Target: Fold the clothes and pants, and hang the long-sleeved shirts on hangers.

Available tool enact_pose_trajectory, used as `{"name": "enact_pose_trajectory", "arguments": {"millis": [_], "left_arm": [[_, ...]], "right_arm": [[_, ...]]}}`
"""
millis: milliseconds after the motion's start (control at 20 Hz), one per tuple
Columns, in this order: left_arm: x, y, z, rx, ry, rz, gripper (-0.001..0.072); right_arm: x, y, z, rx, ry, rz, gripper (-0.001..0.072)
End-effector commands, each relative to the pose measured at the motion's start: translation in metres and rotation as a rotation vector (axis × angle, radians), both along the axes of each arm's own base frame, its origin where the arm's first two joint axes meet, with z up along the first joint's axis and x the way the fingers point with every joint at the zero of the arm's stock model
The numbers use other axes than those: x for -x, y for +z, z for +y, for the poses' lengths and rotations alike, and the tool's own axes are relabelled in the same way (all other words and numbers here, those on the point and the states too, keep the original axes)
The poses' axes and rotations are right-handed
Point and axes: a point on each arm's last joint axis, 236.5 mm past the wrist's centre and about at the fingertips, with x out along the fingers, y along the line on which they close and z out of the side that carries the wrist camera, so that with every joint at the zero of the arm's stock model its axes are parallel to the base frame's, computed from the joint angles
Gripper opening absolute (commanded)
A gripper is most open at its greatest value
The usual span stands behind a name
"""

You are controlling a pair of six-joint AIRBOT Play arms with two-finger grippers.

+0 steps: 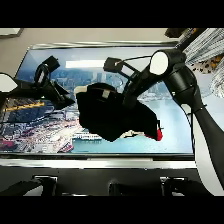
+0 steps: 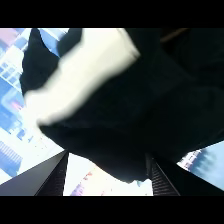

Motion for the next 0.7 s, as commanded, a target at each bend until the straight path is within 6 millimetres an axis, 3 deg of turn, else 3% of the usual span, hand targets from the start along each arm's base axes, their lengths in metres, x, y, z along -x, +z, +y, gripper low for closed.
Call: {"name": "enact_pose_trajectory", "arguments": {"millis": [0,100,250,550,600,650], "left_arm": [[-0.003,-0.004,0.008,-0.004,-0.104,-0.087,0.0557],[-0.004,-0.005,0.01,-0.021,-0.134,-0.112,0.0557],[0.0,0.002,-0.005,0.041,-0.157,-0.111,0.0557],[0.019,-0.011,-0.022,0.074,-0.206,-0.042,0.0535],[0.021,-0.012,-0.026,0.086,-0.21,-0.034,0.0515],[0.023,-0.013,-0.028,0.092,-0.214,-0.029,0.0413]], "right_arm": [[0.019,0.002,0.006,-0.008,0.218,-0.011,0.0027],[0.017,0.002,0.007,-0.006,0.25,-0.04,0.0028],[0.01,0.005,0.009,-0.007,0.279,-0.086,0.0028],[0.006,0.004,0.011,-0.006,0.298,-0.111,0.0029],[0.006,0.004,0.011,-0.009,0.299,-0.111,0.0029],[0.006,0.004,0.012,-0.011,0.298,-0.112,0.0029]]}}
